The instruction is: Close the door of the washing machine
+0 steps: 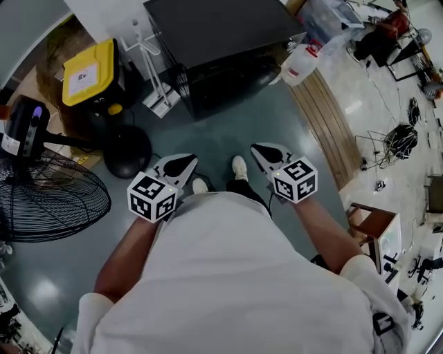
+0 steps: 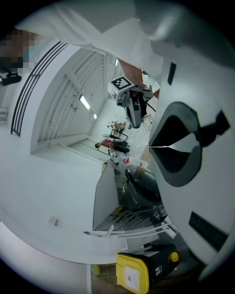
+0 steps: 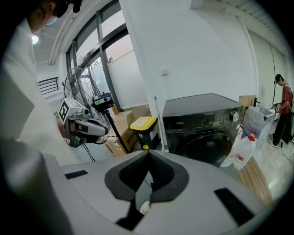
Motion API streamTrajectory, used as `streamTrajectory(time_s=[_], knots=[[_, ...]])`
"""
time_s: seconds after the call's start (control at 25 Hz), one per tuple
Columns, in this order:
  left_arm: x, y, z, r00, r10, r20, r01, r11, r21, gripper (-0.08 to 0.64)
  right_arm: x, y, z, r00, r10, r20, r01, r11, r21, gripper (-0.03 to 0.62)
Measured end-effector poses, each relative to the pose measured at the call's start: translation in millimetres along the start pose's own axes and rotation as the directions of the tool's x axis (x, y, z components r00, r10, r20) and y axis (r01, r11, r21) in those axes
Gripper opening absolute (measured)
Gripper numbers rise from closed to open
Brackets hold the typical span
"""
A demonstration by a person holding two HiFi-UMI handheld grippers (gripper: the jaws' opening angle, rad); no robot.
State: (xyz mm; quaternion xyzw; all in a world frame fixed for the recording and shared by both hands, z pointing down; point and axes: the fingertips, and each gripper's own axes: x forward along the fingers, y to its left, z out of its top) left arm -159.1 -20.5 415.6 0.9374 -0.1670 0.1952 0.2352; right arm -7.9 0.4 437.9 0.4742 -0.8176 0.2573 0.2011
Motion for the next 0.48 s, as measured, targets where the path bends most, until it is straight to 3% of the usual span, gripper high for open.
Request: streamTrajectory(time_s=[0.48], knots=[[-1.3,2.6,-4.5,1.0,0.005,0.003,-0.005,1.0,-0.005,0.02,-0.1,0.3,1.5,1.0,-0.001,0.003,0.001,1.0,-0.022,0.006]])
